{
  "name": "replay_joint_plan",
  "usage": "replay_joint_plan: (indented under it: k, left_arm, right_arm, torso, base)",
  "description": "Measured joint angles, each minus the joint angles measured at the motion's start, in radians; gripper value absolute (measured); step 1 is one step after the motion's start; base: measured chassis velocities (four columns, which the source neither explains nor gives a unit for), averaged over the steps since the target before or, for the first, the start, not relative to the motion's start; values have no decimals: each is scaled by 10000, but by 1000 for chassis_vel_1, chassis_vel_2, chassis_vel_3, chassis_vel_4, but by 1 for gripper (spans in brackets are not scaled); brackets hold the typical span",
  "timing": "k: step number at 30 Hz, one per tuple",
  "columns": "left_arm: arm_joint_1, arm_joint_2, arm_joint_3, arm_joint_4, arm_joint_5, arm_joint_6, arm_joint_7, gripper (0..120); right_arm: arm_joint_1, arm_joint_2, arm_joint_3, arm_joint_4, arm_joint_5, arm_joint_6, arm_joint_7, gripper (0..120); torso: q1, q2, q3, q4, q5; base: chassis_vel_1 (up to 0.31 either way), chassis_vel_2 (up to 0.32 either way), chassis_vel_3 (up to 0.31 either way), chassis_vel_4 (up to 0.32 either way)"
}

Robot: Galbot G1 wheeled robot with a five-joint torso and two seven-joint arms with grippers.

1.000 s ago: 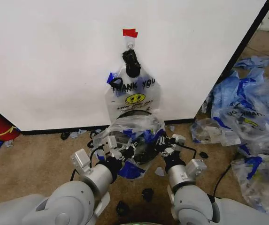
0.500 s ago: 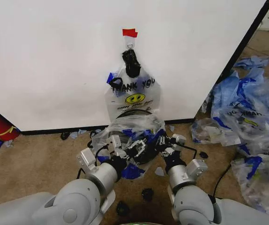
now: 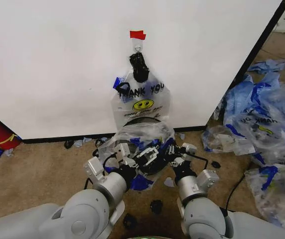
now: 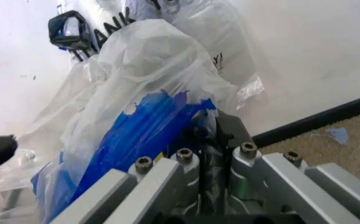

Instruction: Pick up the garbage bag from the wall and place it over the trash bin.

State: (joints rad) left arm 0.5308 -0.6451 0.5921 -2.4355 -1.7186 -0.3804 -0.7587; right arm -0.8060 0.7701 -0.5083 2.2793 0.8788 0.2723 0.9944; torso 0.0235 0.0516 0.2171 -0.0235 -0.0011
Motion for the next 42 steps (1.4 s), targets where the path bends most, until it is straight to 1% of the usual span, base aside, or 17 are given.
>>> replay_joint_plan:
  k: [13, 18, 22, 23, 24, 26, 27, 30, 31, 32, 36, 37, 38, 40, 42]
  left_arm:
    - [124, -556, 11, 426, 202, -73, 14, 98]
    - [136, -572, 16, 465, 276, -136, 34, 93]
    - [189, -533, 17, 480, 381, -194, 61, 76]
    - [189, -533, 17, 480, 381, -194, 61, 76]
    - [203, -533, 17, 486, 396, -200, 68, 72]
    - [247, -560, 11, 523, 436, -216, 74, 65]
    - [276, -584, 8, 552, 480, -224, 82, 58]
    - [341, -641, 3, 594, 561, -234, 94, 47]
    - [341, -641, 3, 594, 561, -234, 94, 47]
    - [356, -646, 2, 597, 579, -235, 95, 43]
    - [361, -625, -8, 597, 615, -250, 99, 25]
    - [360, -626, -12, 597, 622, -257, 98, 22]
    - [360, -626, -12, 597, 622, -257, 98, 22]
    - [347, -629, -26, 596, 640, -273, 99, 12]
    - [311, -609, -57, 563, 652, -283, 99, 5]
  right_arm:
    - [-78, 5, 21, -72, -77, 36, -21, 1]
    - [-90, -9, 38, -105, -107, 39, -22, 1]
    - [-93, 24, 35, -122, -139, 40, -23, 1]
    - [-93, 24, 35, -122, -139, 40, -23, 1]
    - [-93, 38, 32, -131, -148, 39, -22, 1]
    - [-93, 57, 25, -144, -163, 41, -23, 1]
    - [-94, 60, 20, -146, -169, 41, -23, 1]
    - [-96, 54, 16, -146, -180, 43, -23, 1]
    - [-96, 54, 16, -146, -180, 43, -23, 1]
    - [-97, 40, 16, -146, -191, 45, -23, 1]
    - [-128, 2, 17, -146, -234, 54, -25, 1]
    - [-138, -3, 16, -144, -241, 57, -31, 1]
    - [-138, -3, 16, -144, -241, 57, -31, 1]
    - [-140, -10, 1, -134, -246, 64, -41, 1]
    - [-141, -25, -27, -132, -253, 76, -63, 1]
  torso:
    - [0, 0, 0, 0, 1]
    - [0, 0, 0, 0, 1]
    - [0, 0, 0, -1, 1]
    - [0, 0, 0, -1, 1]
    - [0, 0, 0, 0, 1]
    - [0, 0, 0, 0, 1]
    - [0, 0, 0, 0, 0]
    - [0, 0, 0, 0, 0]
    - [0, 0, 0, 0, 0]
    - [0, 0, 0, 0, 0]
    - [0, 0, 0, 0, 1]
    - [0, 0, 0, 0, 1]
    - [0, 0, 0, 0, 1]
    - [0, 0, 0, 0, 1]
    - [0, 0, 0, -1, 0]
  base:
    - [0, 0, 0, 0]
    - [0, 0, 0, 0]
    - [0, 0, 0, 0]
    - [0, 0, 0, 0]
    - [0, 0, 0, 0]
    - [0, 0, 0, 0]
    - [0, 0, 0, 0]
    - [0, 0, 0, 0]
    - [0, 0, 0, 0]
    - [0, 0, 0, 0]
    - [0, 0, 0, 0]
    - [0, 0, 0, 0]
    - [0, 0, 0, 0]
    - [0, 0, 0, 0]
    - [0, 0, 0, 0]
